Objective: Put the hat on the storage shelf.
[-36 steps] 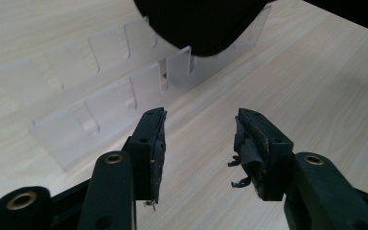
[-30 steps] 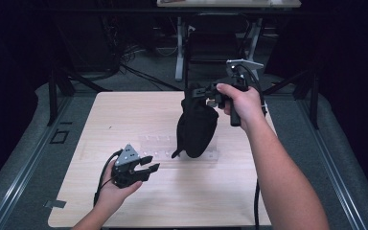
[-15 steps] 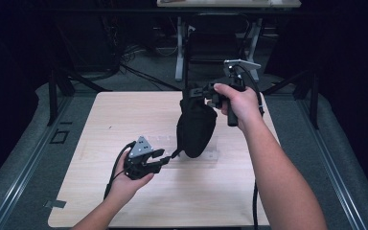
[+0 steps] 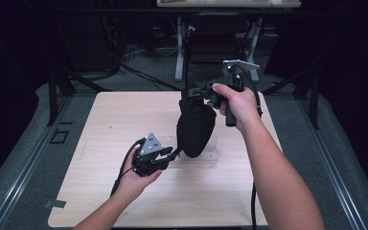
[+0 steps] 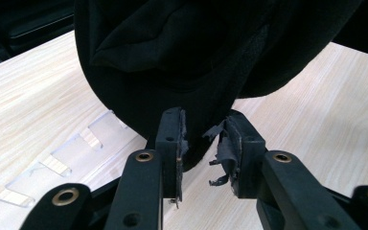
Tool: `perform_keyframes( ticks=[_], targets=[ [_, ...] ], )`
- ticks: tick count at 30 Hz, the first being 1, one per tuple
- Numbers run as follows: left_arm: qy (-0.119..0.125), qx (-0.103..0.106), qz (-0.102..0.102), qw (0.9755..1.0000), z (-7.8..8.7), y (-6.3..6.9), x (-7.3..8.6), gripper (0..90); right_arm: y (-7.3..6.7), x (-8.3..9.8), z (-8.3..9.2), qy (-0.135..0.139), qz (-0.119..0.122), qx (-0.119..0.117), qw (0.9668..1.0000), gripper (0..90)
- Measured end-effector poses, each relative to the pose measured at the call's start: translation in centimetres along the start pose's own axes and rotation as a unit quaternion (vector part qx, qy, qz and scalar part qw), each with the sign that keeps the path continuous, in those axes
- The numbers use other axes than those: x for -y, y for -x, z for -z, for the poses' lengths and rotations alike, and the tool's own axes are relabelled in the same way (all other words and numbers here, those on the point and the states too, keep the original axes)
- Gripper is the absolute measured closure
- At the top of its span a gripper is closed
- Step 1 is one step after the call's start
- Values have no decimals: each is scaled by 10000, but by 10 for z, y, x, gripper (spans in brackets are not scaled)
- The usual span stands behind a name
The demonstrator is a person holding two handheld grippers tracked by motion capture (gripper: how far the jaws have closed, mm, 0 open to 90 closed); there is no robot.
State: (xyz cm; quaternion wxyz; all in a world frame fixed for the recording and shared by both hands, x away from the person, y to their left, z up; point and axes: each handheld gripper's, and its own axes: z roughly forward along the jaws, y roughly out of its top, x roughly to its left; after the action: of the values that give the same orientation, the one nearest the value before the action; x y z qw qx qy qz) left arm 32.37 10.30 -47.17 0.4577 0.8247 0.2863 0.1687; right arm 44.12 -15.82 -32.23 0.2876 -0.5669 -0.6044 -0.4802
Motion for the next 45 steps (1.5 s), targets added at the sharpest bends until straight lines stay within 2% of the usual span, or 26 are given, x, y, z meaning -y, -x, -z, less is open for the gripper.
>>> perform_keyframes(
  ticks=[3, 5, 11, 15, 25, 30, 39, 44, 45],
  targets=[
    [-8, -7, 5, 10000, 0, 0, 0, 719, 0, 0, 0, 4, -7, -5, 10000, 842],
    [-16, 20, -15, 10000, 0, 1, -1, 767, 0, 0, -1, 6, -7, -11, 10000, 839],
    [-42, -36, -101, 9999, 0, 3, 0, 805, -1, 1, -4, -2, 5, -45, 10000, 828],
    [-61, -63, -97, 9999, 1, 2, 1, 811, -2, 1, -4, -27, -4, -150, 9999, 778],
    [-11, -123, -89, 9999, 3, 0, 5, 822, -4, 4, 16, 57, 96, -177, 9998, 752],
    [-43, -183, -82, 9998, 5, -3, 7, 835, 1, 5, 28, 129, 87, -72, 9999, 751],
    [-97, -251, 64, 9996, 8, -11, 18, 846, 5, 7, 36, 165, 91, 35, 9998, 749],
    [-340, -419, 95, 9985, 4, -16, 32, 838, 6, 8, 38, 134, 110, 69, 9998, 745],
    [-393, -416, 163, 9982, 1, -17, 37, 835, 7, 9, 38, 142, 108, 71, 9998, 742]
  ],
)
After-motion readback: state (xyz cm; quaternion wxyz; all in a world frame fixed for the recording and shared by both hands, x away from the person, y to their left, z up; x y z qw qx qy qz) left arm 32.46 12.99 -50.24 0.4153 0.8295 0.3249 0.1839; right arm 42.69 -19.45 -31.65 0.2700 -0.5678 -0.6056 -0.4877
